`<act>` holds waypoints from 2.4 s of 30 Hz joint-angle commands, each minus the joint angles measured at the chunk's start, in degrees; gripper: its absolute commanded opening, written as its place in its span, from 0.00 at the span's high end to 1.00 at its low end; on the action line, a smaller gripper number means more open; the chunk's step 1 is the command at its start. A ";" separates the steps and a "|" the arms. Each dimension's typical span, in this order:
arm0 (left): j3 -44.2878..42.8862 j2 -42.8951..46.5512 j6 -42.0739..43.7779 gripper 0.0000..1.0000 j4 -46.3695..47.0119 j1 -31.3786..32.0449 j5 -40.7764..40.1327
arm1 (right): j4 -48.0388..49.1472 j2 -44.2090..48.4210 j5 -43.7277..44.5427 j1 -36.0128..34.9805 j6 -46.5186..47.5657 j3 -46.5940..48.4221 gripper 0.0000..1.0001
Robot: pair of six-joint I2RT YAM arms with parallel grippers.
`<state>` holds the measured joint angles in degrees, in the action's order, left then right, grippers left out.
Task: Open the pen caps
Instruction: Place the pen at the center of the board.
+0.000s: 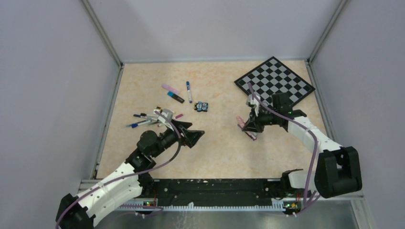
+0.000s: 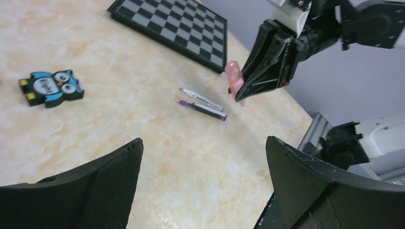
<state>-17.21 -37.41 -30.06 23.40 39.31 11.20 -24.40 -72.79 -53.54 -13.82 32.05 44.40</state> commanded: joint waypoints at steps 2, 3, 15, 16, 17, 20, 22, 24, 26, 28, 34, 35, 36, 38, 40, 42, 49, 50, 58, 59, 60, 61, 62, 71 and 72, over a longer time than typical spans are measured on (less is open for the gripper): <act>1.52 2.52 -0.17 0.01 -7.48 -0.27 -6.19 | -1.56 0.26 12.28 6.37 2.95 3.35 1.00; 1.64 2.66 -0.17 0.01 -8.23 -0.22 -6.44 | -1.83 -0.59 13.82 7.00 2.93 3.67 1.00; 1.24 3.99 -0.52 0.01 -13.64 -0.34 -8.75 | -4.82 -13.22 23.83 8.92 0.03 8.37 0.96; 1.15 4.21 -0.52 0.01 -13.98 -0.29 -8.91 | -4.87 -13.77 23.64 9.10 -0.58 8.57 0.96; 1.05 4.29 -0.44 0.01 -14.19 -0.33 -9.04 | -4.94 -14.28 23.47 9.24 -0.93 8.75 0.96; 1.04 4.53 -0.43 0.01 -14.44 -0.31 -9.47 | -5.15 -15.86 22.49 9.37 -1.68 9.24 0.94; 1.08 4.52 -0.52 0.01 -14.48 -0.32 -9.46 | -5.38 -16.97 22.32 9.37 -2.13 9.50 0.93; 0.96 4.51 -0.52 0.01 -14.43 -0.36 -9.45 | -5.65 -18.32 22.30 9.49 -2.26 10.08 0.91; 1.03 4.54 -0.52 0.01 -14.51 -0.25 -9.49 | -6.58 -19.70 21.81 9.47 -2.39 10.74 0.90; 1.04 4.59 -0.52 0.01 -14.65 -0.27 -9.54 | -7.30 -20.92 21.33 9.47 -2.45 11.36 0.89; 0.79 4.71 -0.37 0.01 -15.02 -0.30 -9.79 | -8.72 -22.91 20.59 9.49 -2.26 12.59 0.77; 0.71 4.78 -0.35 0.01 -15.11 -0.30 -9.75 | -8.59 -22.84 20.84 9.44 -2.42 12.56 0.76; 0.65 4.75 -0.35 0.01 -15.13 -0.24 -9.74 | -8.55 -22.71 20.99 9.51 -2.56 12.60 0.74; 0.52 4.76 -0.26 0.01 -15.31 -0.34 -9.75 | -8.45 -22.45 21.14 9.47 -2.59 12.55 0.72; 0.36 4.73 -0.26 0.01 -15.38 -0.26 -9.79 | -8.26 -22.06 21.72 9.52 -2.76 12.48 0.70; 0.19 4.77 -0.26 0.01 -15.40 -0.33 -9.78 | -8.06 -21.53 22.22 9.50 -2.85 12.46 0.69; -0.10 4.64 -0.26 0.01 -15.64 -0.32 -9.66 | -6.86 -18.70 24.14 9.77 -3.03 11.62 0.65; -0.10 4.66 -0.30 0.01 -15.66 -0.26 -9.65 | -6.61 -18.17 24.22 9.90 -3.11 11.52 0.64; 0.01 4.64 -0.95 0.01 -15.32 -0.28 -9.28 | -4.08 -15.95 27.36 10.83 -4.48 10.47 0.65; 0.03 4.70 -1.04 0.01 -15.31 -0.32 -9.25 | -3.93 -15.95 27.78 10.79 -4.69 10.44 0.65; 0.05 4.64 -1.05 0.01 -15.31 -0.27 -9.24 | -3.90 -16.05 27.94 10.82 -4.74 10.47 0.65; -0.01 4.70 -1.13 0.01 -15.32 -0.31 -9.16 | -4.10 -15.91 27.51 10.83 -4.72 10.56 0.66; -0.02 4.68 -1.12 0.01 -15.39 -0.29 -9.10 | -4.32 -15.65 26.33 10.84 -4.44 10.65 0.65; 0.16 4.69 -1.74 0.01 -14.89 -0.32 -8.77 | -6.33 -16.73 21.28 10.79 -2.74 10.73 0.58; 0.24 4.71 -1.82 0.01 -14.79 -0.33 -8.77 | -6.32 -17.06 21.33 10.83 -2.85 10.72 0.58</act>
<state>-15.62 -33.47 -31.38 6.37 39.16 2.07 -30.57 -90.54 -30.50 -3.44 28.75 54.43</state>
